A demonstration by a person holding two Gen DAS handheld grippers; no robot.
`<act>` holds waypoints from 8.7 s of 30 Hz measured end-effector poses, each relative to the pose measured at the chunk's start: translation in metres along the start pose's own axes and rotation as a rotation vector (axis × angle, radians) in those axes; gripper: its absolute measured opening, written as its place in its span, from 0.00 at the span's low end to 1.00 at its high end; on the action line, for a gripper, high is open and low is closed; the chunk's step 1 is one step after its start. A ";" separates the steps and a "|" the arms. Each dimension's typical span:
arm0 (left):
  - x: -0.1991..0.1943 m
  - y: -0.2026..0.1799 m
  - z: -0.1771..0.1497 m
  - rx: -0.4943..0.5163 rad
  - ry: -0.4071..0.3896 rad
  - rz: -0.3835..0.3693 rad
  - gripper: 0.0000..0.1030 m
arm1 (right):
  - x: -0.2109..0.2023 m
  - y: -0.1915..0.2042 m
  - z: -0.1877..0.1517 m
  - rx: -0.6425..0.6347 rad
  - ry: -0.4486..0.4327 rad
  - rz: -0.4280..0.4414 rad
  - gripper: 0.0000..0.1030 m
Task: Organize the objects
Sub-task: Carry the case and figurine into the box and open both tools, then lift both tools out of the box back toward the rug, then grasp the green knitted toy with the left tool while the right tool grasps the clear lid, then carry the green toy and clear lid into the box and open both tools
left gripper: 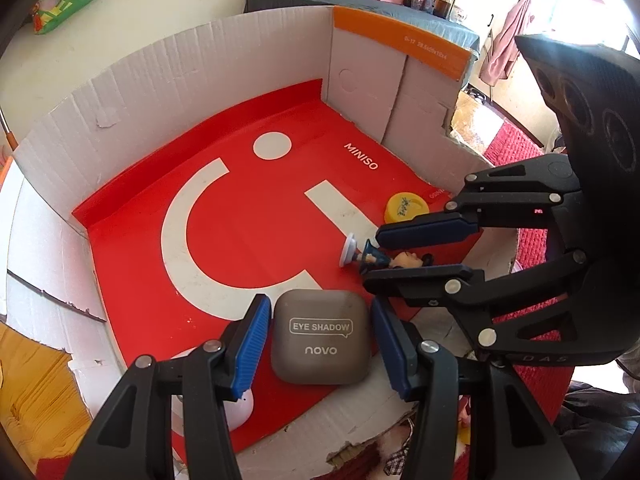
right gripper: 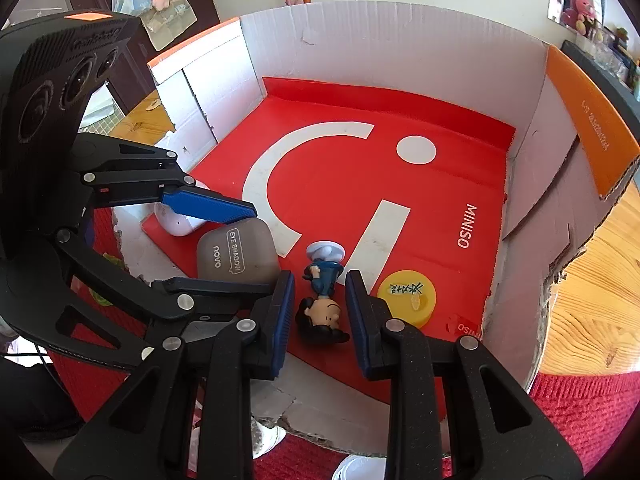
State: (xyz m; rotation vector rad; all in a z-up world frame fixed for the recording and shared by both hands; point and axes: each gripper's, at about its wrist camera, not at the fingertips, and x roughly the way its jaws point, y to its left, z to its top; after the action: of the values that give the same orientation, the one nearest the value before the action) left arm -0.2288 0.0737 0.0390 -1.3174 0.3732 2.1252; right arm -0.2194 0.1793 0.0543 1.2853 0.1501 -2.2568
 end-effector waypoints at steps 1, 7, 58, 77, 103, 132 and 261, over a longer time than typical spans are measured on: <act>-0.002 0.000 -0.001 -0.002 -0.003 0.003 0.53 | -0.001 0.000 0.001 0.002 -0.003 0.002 0.25; -0.017 0.002 -0.006 -0.022 -0.033 0.015 0.53 | -0.010 -0.003 0.003 0.025 -0.041 0.001 0.25; -0.141 -0.062 -0.123 -0.228 -0.553 0.289 0.95 | -0.159 0.063 -0.098 0.077 -0.549 -0.205 0.84; -0.095 -0.063 -0.172 -0.401 -0.487 0.312 0.99 | -0.105 0.059 -0.152 0.195 -0.457 -0.280 0.92; -0.078 -0.020 -0.177 -0.504 -0.373 0.330 0.99 | -0.085 0.038 -0.149 0.233 -0.360 -0.315 0.91; -0.055 0.010 -0.154 -0.465 -0.267 0.263 0.69 | -0.056 -0.005 -0.121 0.248 -0.192 -0.320 0.71; 0.004 0.065 -0.005 -0.262 -0.051 0.078 0.38 | 0.008 -0.032 0.022 0.044 0.118 -0.263 0.39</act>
State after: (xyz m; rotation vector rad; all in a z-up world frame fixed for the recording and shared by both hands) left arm -0.2671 0.0223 0.0284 -1.4080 0.1294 2.3301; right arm -0.2555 0.1961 0.0549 1.4986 0.3311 -2.4124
